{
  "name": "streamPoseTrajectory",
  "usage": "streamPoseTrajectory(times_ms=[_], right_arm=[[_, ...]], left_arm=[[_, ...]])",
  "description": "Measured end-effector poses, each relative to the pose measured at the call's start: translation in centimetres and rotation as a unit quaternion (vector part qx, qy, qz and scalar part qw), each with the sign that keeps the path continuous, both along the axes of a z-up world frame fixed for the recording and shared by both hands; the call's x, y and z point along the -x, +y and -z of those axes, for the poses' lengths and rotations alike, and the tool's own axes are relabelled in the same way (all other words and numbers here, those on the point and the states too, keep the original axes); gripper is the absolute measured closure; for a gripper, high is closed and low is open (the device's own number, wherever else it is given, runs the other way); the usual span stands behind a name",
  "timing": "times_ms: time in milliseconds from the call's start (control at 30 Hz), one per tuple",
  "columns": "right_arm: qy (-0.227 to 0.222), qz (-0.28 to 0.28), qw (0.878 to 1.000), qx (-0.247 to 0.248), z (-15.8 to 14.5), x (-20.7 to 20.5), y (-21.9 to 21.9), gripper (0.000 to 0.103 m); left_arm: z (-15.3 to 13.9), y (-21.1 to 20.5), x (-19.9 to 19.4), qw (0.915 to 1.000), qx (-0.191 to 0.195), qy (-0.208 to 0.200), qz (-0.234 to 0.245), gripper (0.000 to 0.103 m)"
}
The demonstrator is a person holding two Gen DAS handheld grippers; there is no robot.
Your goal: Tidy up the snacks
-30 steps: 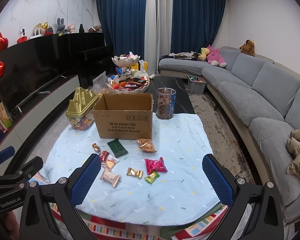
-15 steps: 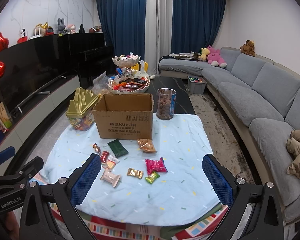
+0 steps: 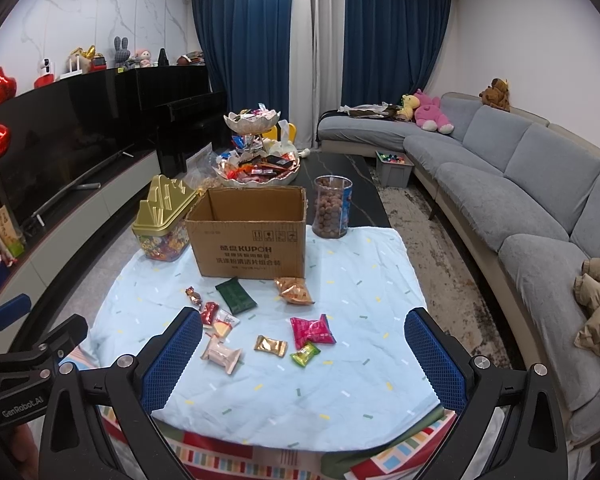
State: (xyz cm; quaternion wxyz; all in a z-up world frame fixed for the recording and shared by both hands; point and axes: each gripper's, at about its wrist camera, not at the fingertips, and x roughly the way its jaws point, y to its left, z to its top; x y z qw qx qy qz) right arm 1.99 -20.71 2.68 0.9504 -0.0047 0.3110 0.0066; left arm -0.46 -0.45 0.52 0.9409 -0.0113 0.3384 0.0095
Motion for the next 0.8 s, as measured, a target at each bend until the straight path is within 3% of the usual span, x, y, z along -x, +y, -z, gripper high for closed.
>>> streamPoseTrajectory(times_ms=[800], right_arm=[[0.026, -0.001, 1.0, -0.002, 1.7, -2.2, 0.2, 0.001]], left_arm=[[1.7, -0.1, -2.0, 0.9996, -0.005, 0.021, 0.019, 0.001]])
